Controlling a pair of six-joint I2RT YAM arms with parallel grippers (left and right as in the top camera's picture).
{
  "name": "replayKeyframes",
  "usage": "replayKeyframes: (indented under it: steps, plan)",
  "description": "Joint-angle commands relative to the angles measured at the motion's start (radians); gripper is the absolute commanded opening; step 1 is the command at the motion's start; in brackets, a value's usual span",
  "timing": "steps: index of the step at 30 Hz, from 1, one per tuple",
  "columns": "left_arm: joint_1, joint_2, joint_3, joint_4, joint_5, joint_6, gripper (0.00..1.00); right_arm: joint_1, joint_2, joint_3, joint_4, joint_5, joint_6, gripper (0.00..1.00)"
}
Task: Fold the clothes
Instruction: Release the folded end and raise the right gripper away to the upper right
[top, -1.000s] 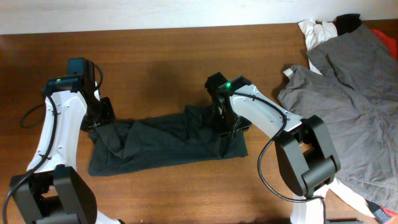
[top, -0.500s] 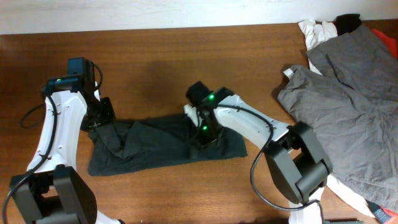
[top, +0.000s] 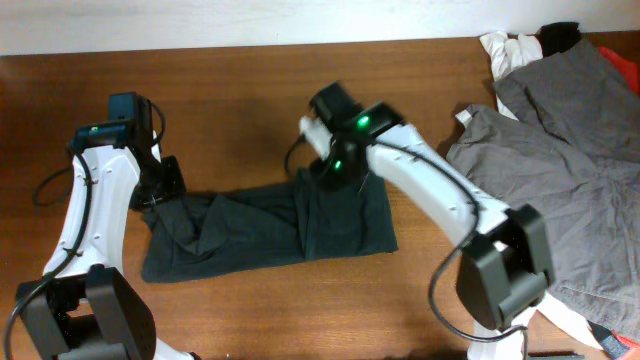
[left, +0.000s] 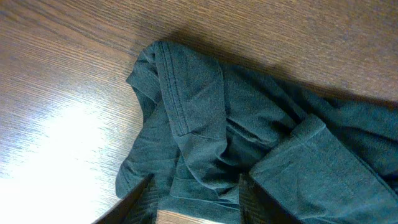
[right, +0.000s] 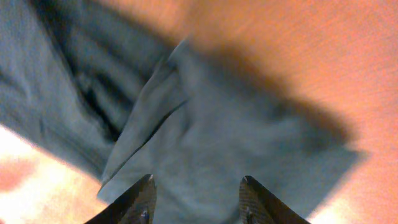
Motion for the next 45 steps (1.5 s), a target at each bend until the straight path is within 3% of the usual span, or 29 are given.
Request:
replayKeyframes:
  steps: [1,16,25,31,32,35,42,45]
  plan:
    - [0.000,0.000,0.005,0.002,0.010,-0.009,0.44,-0.037,-0.003,0.007,0.038,0.010,0.019,0.43]
    - [0.000,0.000,0.005,0.002,0.010,-0.010,0.44,0.068,0.270,0.006,0.144,-0.087,0.068,0.44]
    - [0.000,0.000,0.005,0.001,0.010,-0.009,0.44,0.129,0.282,0.007,0.136,-0.108,0.058,0.46]
    - [0.001,0.000,0.005,-0.027,0.007,-0.009,0.56,0.056,0.197,0.151,-0.023,-0.081,0.040,0.55]
    - [0.001,0.000,0.001,-0.032,-0.019,-0.009,0.63,0.012,0.157,0.269,-0.125,-0.079,0.040,0.65]
    - [0.001,0.001,-0.006,-0.027,-0.029,-0.008,0.66,-0.051,0.119,0.416,-0.245,-0.078,0.035,0.72]
    - [0.090,0.024,-0.055,-0.020,-0.039,-0.008,0.70,-0.186,0.105,0.536,-0.494,-0.075,0.006,0.71]
    - [0.138,0.040,-0.086,0.019,0.082,0.082,0.70,-0.213,0.105,0.531,-0.512,-0.075,0.007,0.71]
